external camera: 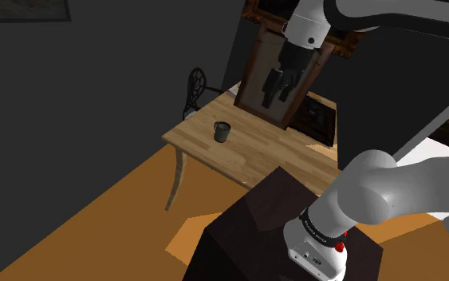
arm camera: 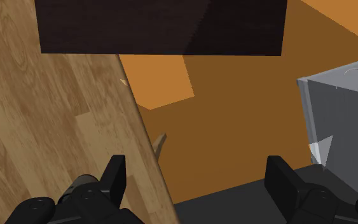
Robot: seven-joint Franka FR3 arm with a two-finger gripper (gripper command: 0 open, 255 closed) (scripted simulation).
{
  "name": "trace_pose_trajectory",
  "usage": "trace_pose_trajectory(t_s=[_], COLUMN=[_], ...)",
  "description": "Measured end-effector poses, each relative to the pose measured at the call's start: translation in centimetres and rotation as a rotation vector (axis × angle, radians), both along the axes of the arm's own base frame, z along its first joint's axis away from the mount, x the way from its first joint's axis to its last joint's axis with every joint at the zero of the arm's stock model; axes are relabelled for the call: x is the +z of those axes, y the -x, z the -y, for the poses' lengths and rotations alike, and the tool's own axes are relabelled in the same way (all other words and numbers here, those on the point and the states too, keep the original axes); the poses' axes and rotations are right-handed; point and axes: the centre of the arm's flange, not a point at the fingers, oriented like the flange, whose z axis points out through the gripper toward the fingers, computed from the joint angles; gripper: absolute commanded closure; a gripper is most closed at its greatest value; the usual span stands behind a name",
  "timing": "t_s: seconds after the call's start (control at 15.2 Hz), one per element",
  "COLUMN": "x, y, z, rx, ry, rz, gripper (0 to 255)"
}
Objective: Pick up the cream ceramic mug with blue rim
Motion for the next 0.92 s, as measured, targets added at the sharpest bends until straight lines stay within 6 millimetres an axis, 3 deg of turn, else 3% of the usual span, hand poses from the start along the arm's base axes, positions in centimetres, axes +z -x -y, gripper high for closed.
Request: trace_pose_trajectory(t_s=[0.26,0.92], x=[-1.8,-9.8], y=[-1.3,-8.2], z=[1.9,9.2], rx=[0.007,0.041], ry=[-0.004,-0.023], rz=[-0.002,-0.004], gripper=[0,0])
